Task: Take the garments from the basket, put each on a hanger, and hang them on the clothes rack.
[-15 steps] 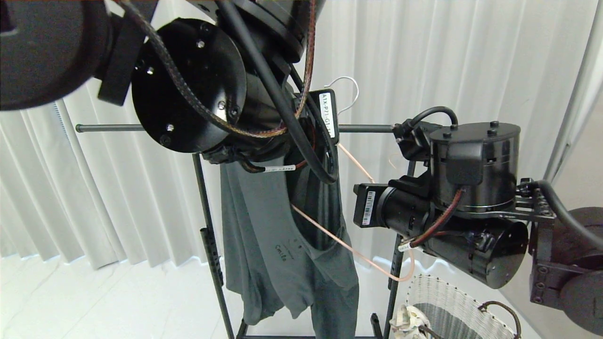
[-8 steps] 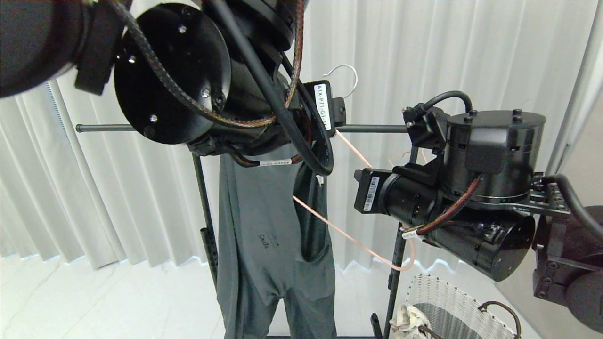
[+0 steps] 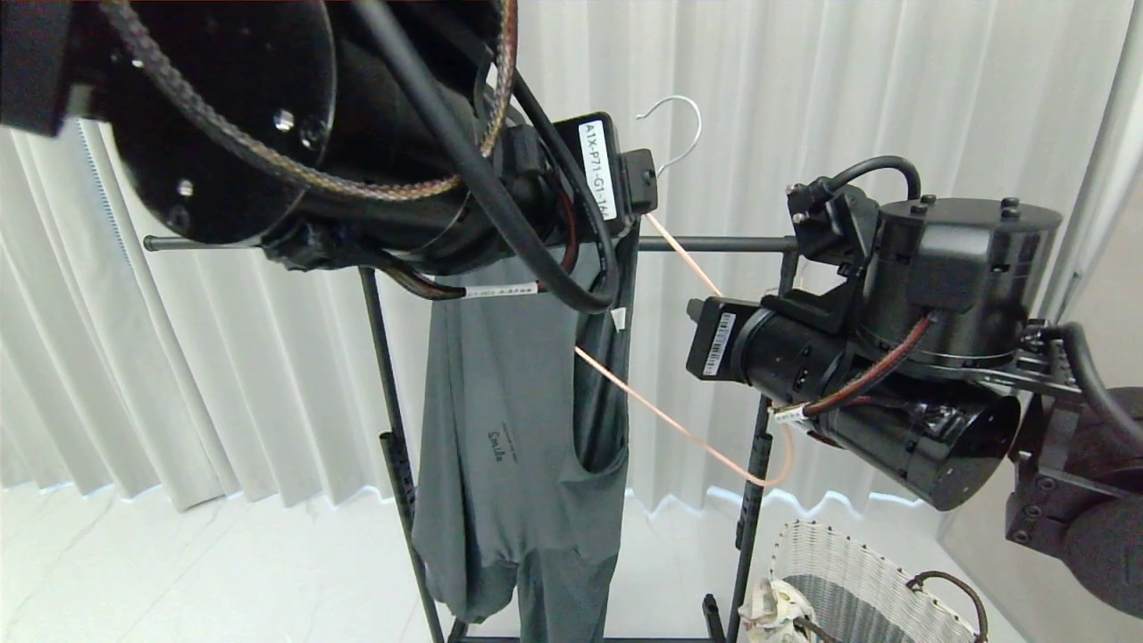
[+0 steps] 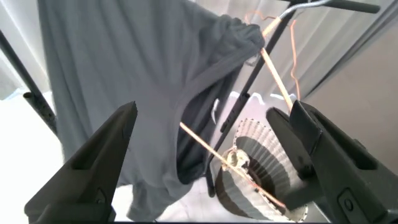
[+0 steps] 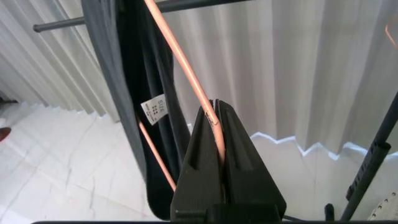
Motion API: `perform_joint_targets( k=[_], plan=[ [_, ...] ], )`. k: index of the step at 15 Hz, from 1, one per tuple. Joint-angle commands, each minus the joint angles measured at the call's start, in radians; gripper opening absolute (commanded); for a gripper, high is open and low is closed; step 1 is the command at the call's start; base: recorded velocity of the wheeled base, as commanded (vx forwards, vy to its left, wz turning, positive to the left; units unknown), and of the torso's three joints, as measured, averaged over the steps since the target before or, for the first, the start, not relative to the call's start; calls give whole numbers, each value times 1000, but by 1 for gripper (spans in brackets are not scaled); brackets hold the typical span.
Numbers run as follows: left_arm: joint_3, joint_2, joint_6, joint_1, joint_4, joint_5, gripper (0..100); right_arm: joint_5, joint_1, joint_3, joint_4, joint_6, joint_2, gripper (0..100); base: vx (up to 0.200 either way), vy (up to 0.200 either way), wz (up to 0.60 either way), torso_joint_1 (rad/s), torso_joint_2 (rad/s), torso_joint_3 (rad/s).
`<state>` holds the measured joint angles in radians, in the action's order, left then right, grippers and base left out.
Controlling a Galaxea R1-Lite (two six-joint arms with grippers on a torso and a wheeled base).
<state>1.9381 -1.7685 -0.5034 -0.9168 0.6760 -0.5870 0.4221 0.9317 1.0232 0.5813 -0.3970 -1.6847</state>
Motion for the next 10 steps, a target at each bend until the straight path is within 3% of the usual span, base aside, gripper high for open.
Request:
perform_joint_targets(
  k=[1,4,6,10],
  plan=[
    [-4,23,2,-2,1,-2,100,0,-7,-3,2,3,5,0,0,0,0,0,0,0],
    [-102,126,55,3,2,0,100,-2,-34,-32,3,26,33,0,0,0,0,0,0,0],
    [-251,244,111,7,1,1,100,-5,-51,-84,38,46,56,0,0,0,0,0,0,0],
    [-446,377,229,15,1,9,100,-20,-51,-186,95,98,91,0,0,0,0,0,0,0]
  ],
)
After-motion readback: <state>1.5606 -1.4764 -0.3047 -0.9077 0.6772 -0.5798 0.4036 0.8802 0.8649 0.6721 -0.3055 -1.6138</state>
